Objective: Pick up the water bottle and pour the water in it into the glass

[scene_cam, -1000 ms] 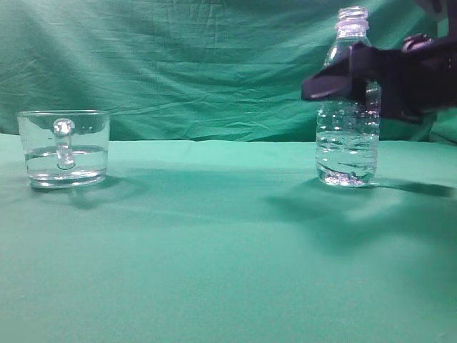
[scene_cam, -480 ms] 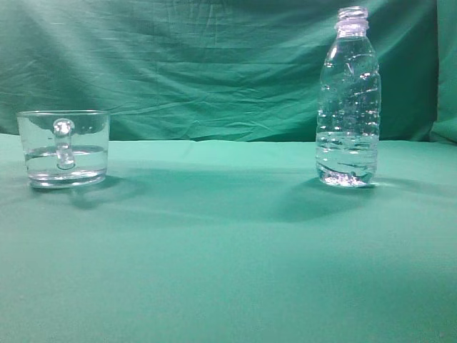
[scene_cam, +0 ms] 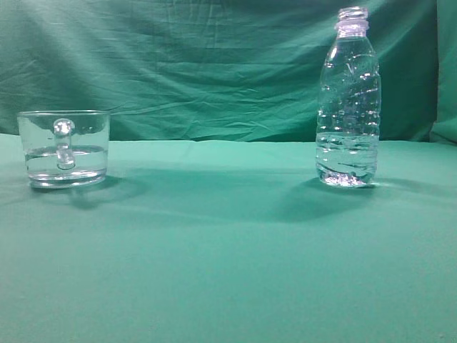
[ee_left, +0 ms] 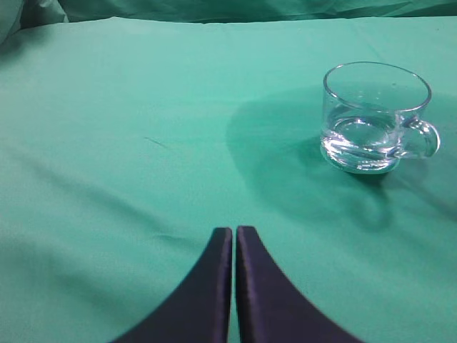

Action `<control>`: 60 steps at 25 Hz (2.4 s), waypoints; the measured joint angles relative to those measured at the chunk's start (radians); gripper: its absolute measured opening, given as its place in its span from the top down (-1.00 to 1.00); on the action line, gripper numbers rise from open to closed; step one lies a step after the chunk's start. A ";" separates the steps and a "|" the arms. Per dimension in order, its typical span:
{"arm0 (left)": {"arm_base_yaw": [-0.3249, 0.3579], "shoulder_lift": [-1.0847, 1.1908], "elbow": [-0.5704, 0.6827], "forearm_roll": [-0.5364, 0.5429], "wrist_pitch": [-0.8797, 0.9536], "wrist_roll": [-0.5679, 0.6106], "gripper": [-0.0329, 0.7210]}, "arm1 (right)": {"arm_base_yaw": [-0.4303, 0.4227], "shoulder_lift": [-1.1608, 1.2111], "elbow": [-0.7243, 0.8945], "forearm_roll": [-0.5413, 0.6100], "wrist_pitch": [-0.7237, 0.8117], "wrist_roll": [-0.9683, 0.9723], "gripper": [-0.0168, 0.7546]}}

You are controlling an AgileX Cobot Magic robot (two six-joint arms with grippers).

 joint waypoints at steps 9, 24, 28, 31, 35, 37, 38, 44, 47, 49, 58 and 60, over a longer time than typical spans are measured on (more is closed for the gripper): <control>0.000 0.000 0.000 0.000 0.000 0.000 0.91 | 0.000 -0.222 0.000 -0.162 -0.050 0.038 0.96; 0.000 0.000 0.000 0.000 0.000 0.000 0.91 | 0.000 -0.456 0.050 0.679 1.002 -0.566 0.96; 0.000 0.000 0.000 0.000 0.000 0.000 0.91 | 0.000 -0.580 0.163 0.828 1.015 -0.795 0.96; 0.000 0.000 0.000 0.000 0.000 0.000 0.91 | 0.000 -0.708 0.272 0.857 1.016 -0.833 0.96; 0.000 0.000 0.000 0.000 0.000 0.000 0.91 | 0.000 -0.835 0.432 0.868 1.022 -0.839 0.96; 0.000 0.000 0.000 0.000 0.000 0.000 0.91 | 0.000 -0.889 0.506 0.872 1.027 -0.842 0.96; 0.000 0.000 0.000 0.000 0.000 0.000 0.91 | 0.000 -0.910 0.540 0.874 1.028 -0.842 0.96; 0.000 0.000 0.000 0.000 0.000 0.000 0.91 | 0.000 -0.963 0.664 0.887 1.046 -0.833 0.96; 0.000 0.000 0.000 0.000 0.000 0.000 0.91 | 0.000 -0.963 0.668 0.901 1.056 -0.829 0.96; 0.000 0.000 0.000 0.000 0.000 0.000 0.91 | 0.000 -0.963 0.668 0.901 1.069 -0.827 0.96; 0.000 0.000 0.000 0.000 0.000 0.000 0.91 | 0.000 -0.963 0.668 0.901 1.104 -0.856 0.96; 0.000 0.000 0.000 0.000 0.000 0.000 0.91 | 0.000 -0.963 0.668 0.901 1.104 -0.859 0.96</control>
